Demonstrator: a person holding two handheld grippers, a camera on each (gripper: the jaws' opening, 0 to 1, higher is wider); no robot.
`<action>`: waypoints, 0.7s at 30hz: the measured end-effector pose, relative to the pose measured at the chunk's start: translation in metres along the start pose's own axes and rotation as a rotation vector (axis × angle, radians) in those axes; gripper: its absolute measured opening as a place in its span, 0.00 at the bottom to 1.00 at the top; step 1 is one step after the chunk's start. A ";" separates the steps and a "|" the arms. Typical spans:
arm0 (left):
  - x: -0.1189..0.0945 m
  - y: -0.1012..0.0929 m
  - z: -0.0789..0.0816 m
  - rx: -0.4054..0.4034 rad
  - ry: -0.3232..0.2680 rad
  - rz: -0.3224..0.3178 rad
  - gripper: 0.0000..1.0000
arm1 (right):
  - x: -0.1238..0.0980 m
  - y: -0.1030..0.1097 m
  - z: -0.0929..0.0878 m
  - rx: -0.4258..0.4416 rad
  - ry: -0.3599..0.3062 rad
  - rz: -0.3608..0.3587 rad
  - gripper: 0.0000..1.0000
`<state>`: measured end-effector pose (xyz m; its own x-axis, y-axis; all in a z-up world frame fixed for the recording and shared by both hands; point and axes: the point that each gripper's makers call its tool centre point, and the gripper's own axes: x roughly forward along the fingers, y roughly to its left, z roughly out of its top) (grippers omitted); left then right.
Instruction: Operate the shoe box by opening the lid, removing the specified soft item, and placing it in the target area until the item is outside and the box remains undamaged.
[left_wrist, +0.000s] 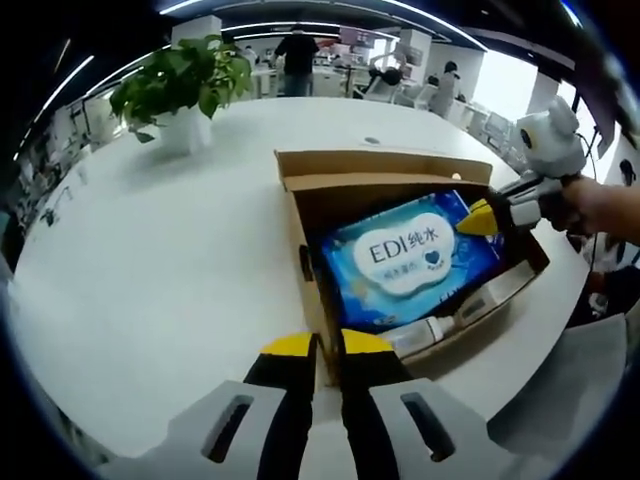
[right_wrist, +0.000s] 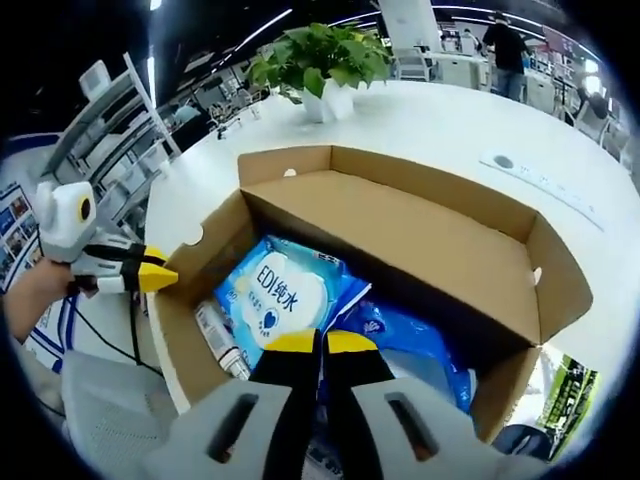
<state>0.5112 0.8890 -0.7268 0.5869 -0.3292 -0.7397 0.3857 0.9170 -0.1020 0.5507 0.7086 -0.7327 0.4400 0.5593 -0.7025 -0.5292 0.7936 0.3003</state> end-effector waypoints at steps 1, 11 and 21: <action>0.000 0.000 0.000 0.002 0.002 0.000 0.06 | -0.003 -0.002 -0.002 -0.001 0.003 -0.009 0.00; 0.000 0.000 0.001 0.023 0.025 -0.005 0.06 | -0.021 -0.017 -0.011 0.059 -0.019 -0.026 0.00; -0.011 -0.004 0.016 0.093 0.002 -0.002 0.11 | -0.028 -0.024 -0.016 0.059 -0.025 -0.041 0.00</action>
<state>0.5148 0.8849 -0.7078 0.5850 -0.3305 -0.7406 0.4514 0.8914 -0.0412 0.5395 0.6704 -0.7307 0.4786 0.5317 -0.6987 -0.4673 0.8280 0.3099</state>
